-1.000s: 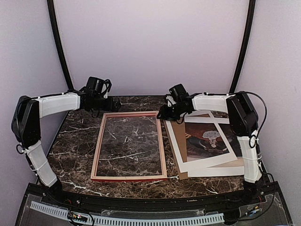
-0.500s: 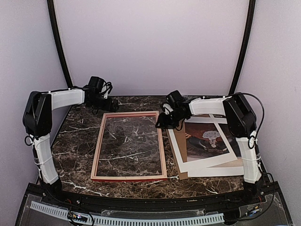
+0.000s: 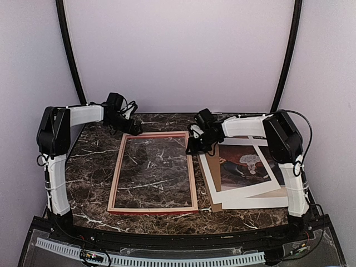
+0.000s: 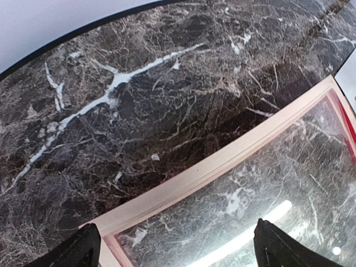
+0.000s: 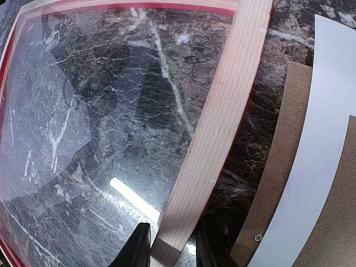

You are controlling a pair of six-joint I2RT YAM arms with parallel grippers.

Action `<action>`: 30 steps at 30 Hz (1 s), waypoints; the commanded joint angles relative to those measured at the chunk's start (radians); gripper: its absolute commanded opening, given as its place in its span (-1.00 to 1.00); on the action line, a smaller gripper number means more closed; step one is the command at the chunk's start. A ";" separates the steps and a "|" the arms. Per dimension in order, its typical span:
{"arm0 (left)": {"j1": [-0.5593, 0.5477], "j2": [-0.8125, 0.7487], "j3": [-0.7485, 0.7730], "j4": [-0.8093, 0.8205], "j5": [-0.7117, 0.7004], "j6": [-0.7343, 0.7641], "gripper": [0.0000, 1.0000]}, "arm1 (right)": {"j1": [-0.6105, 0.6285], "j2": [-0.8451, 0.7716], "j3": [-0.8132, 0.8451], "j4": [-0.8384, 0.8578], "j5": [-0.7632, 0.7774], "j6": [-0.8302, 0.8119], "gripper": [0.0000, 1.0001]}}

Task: Put the photo into the frame
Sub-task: Adjust the frame body at the center of the board.

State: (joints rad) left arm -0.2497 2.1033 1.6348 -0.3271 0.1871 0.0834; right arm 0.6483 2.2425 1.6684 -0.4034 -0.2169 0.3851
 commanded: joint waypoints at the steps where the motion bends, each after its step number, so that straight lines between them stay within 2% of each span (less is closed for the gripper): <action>1: 0.016 0.022 0.045 -0.062 0.118 0.114 0.98 | 0.006 0.023 0.031 -0.073 0.061 -0.065 -0.52; 6: 0.016 0.044 0.072 -0.079 0.137 0.192 0.98 | -0.013 0.053 0.076 -0.093 0.026 -0.114 -0.72; 10: 0.016 0.045 0.083 -0.085 0.142 0.261 0.98 | -0.026 0.076 0.114 -0.109 -0.034 -0.172 -0.79; 17: 0.017 0.081 0.111 -0.173 0.216 0.344 0.98 | -0.041 0.113 0.158 -0.110 -0.173 -0.218 -0.84; 30: 0.018 0.197 0.201 -0.308 0.284 0.458 0.97 | -0.041 0.128 0.191 -0.130 -0.201 -0.255 -0.84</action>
State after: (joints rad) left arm -0.2337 2.2684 1.7870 -0.5388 0.4175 0.4820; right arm 0.6064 2.3413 1.8393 -0.4988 -0.3801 0.1722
